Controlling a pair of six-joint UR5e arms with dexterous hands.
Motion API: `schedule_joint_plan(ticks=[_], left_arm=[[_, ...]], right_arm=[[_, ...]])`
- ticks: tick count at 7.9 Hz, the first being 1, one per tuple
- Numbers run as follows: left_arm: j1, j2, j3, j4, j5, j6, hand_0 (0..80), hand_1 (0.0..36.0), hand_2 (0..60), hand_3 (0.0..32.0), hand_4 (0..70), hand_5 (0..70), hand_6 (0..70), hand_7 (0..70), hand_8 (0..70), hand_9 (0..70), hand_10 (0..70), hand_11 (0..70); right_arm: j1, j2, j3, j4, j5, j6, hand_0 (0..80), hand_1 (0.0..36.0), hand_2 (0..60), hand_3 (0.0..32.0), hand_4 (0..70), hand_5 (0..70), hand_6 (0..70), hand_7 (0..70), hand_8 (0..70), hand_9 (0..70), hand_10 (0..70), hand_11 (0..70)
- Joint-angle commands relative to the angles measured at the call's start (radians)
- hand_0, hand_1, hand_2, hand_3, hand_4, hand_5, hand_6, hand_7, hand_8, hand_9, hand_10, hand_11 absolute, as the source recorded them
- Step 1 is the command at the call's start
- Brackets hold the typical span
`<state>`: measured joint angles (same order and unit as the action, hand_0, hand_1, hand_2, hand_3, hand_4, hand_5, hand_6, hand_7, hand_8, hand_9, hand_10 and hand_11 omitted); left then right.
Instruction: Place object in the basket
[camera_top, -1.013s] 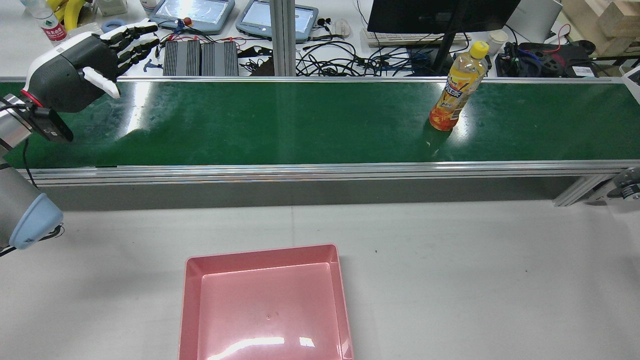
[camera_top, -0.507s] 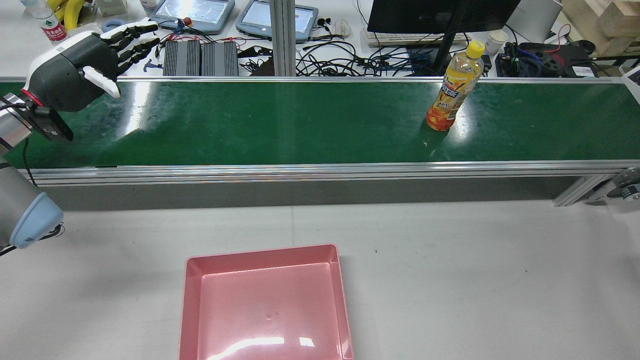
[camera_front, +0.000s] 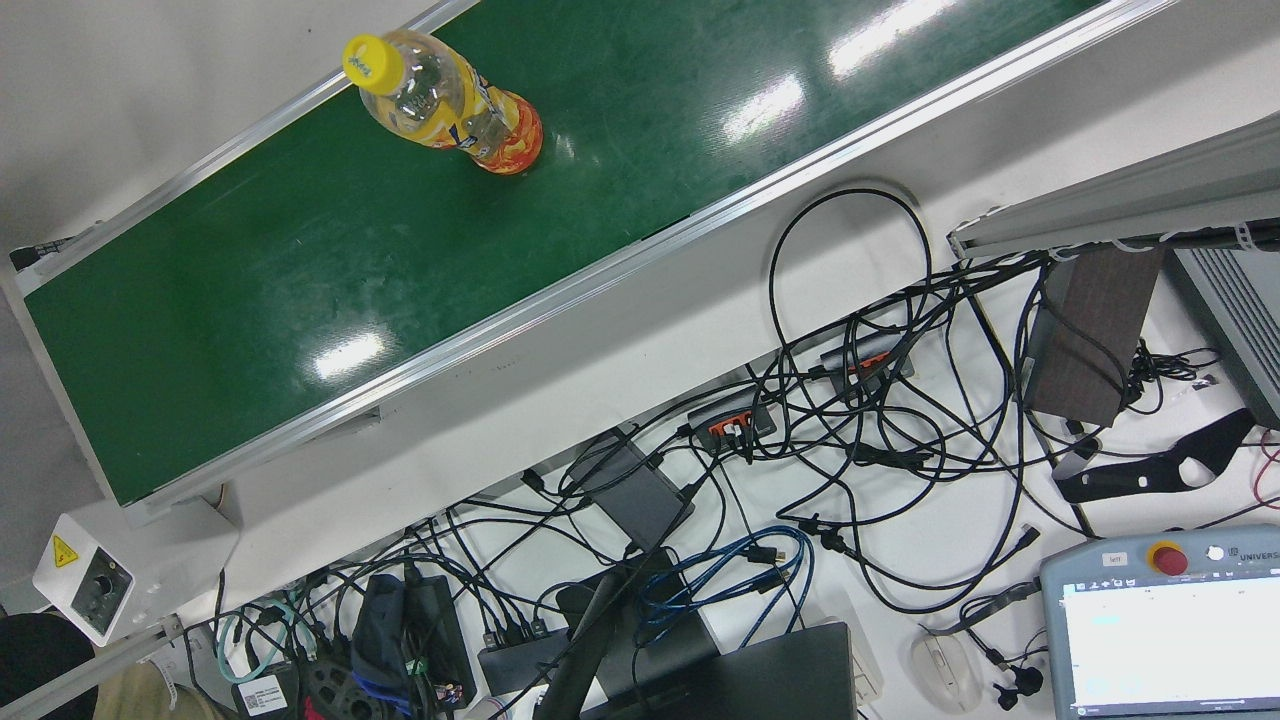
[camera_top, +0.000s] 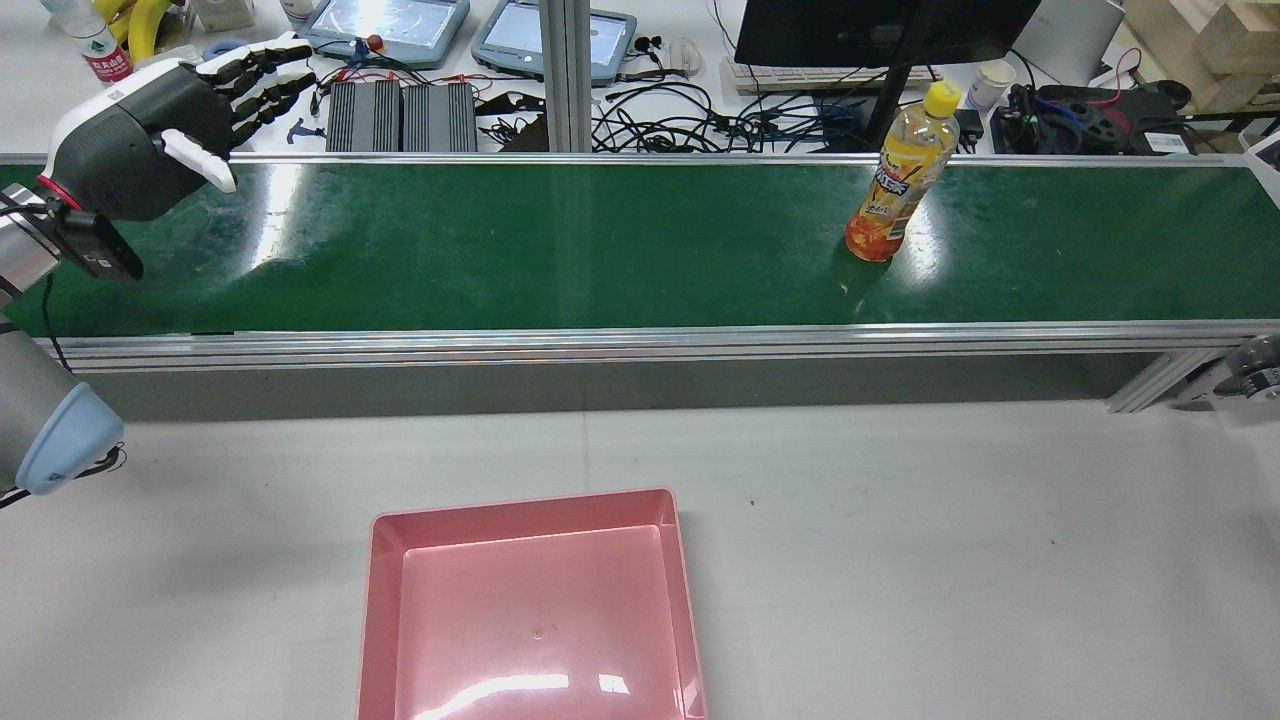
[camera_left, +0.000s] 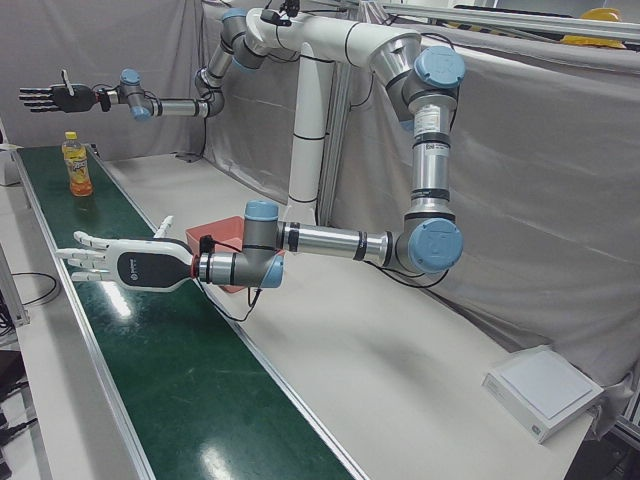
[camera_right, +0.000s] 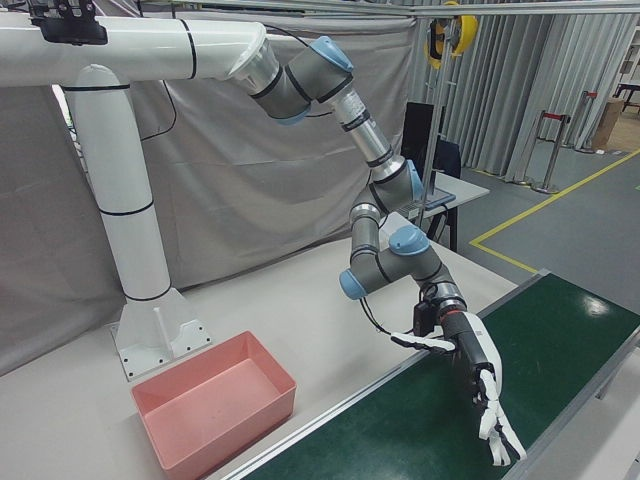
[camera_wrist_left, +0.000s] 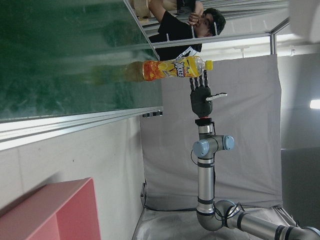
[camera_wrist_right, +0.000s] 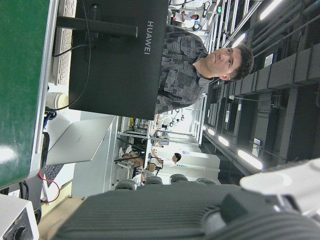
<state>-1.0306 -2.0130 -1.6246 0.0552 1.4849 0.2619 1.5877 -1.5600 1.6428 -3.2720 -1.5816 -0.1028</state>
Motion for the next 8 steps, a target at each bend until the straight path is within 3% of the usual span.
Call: schedule_joint_plan(ticks=[1, 6, 8], left_arm=[[0.0, 0.004, 0.002, 0.0, 0.0, 0.0, 59.3, 2.3, 0.0, 0.4, 12.7, 18.2, 0.1, 1.2, 7.7, 9.9, 1.8, 3.9], [-0.026, 0.007, 0.002, 0.0, 0.002, 0.013, 58.5, 1.9, 0.0, 2.4, 12.2, 15.9, 0.0, 0.7, 7.1, 9.2, 1.3, 3.2], [-0.026, 0.011, 0.006, -0.032, 0.0, 0.06, 57.5, 1.8, 0.0, 2.8, 11.4, 15.6, 0.0, 1.1, 7.5, 9.9, 2.1, 4.3]], right_arm=[[0.0, 0.0, 0.0, 0.0, 0.0, 0.0, 0.0, 0.0, 0.0, 0.0, 0.0, 0.0, 0.0, 0.0, 0.0, 0.0, 0.0, 0.0], [-0.002, 0.0, 0.0, 0.0, 0.0, 0.0, 0.0, 0.0, 0.0, 0.0, 0.0, 0.0, 0.0, 0.0, 0.0, 0.0, 0.0, 0.0], [-0.001, 0.0, 0.0, 0.0, 0.0, 0.0, 0.0, 0.0, 0.0, 0.0, 0.0, 0.0, 0.0, 0.0, 0.0, 0.0, 0.0, 0.0]])
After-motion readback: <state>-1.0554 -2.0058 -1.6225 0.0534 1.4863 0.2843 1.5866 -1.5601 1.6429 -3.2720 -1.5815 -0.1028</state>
